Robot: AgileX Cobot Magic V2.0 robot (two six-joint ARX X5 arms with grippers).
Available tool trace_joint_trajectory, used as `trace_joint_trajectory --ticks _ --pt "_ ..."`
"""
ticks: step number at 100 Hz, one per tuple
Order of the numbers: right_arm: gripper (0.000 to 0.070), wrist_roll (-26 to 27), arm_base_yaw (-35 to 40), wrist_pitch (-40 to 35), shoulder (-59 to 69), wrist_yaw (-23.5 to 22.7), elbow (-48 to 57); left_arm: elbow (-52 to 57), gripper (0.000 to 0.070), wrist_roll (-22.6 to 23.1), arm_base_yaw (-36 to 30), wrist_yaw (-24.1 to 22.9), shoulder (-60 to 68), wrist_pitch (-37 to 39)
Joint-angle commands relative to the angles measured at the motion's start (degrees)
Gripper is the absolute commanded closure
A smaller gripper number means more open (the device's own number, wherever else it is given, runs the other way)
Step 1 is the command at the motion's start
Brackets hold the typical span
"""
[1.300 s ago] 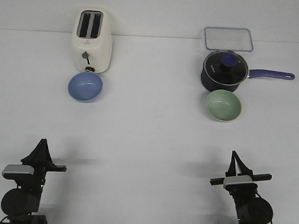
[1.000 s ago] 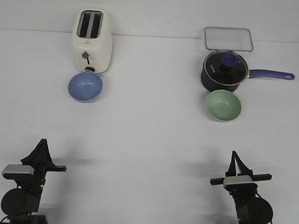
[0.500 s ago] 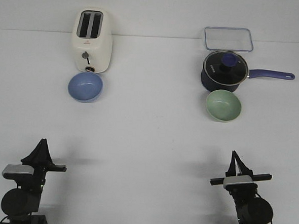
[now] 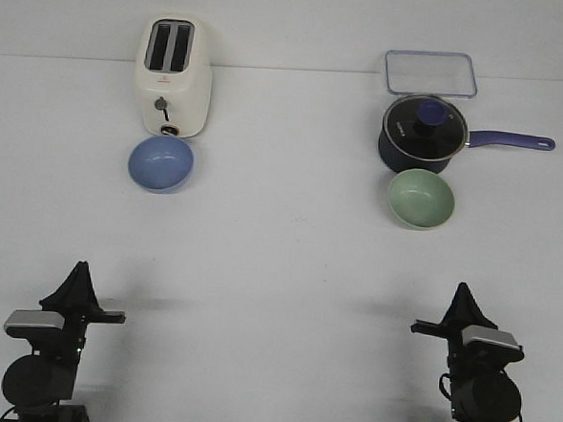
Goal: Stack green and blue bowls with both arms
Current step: 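Reach the right gripper forward and grasp the rim of the pale green bowl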
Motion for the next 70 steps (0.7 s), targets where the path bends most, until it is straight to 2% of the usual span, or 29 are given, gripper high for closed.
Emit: trace_joint_trajectory --ticks 1,21,26,31,40,44,63,70 --pt "0.0700 4.6 0.0 -2.3 3.6 0.2 4.2 -1.1 0.0685 -0.2 0.0 0.0 -0.1 0.9" --pt "0.0699 4.4 0.0 -11.8 22.4 -1.0 18.3 -1.1 0.0685 -0.2 0.0 0.0 -0.1 0.9" --pt "0.0676 3.6 -0.1 -12.8 27.6 -2.4 21.7 -1.1 0.0685 -0.2 0.0 0.0 -0.1 0.9" --pt "0.0602 3.1 -0.2 -13.4 33.0 -3.5 25.0 -1.1 0.0685 -0.2 0.0 0.0 -0.1 0.8" --pt "0.0378 2.8 -0.9 -13.6 42.1 -5.2 30.5 -1.1 0.0685 -0.2 0.0 0.0 -0.1 0.8" --pt "0.0313 2.8 -1.3 -13.6 46.1 -5.6 32.8 -1.1 0.0685 -0.2 0.0 0.0 -0.1 0.9" --pt "0.0185 0.8 -5.2 -13.8 64.0 -6.8 44.0 -1.1 0.0685 -0.2 0.0 0.0 -0.1 0.9" --pt "0.0168 -0.5 -6.8 -14.1 70.4 -8.2 48.2 -1.1 0.0685 -0.2 0.0 0.0 -0.1 0.9"
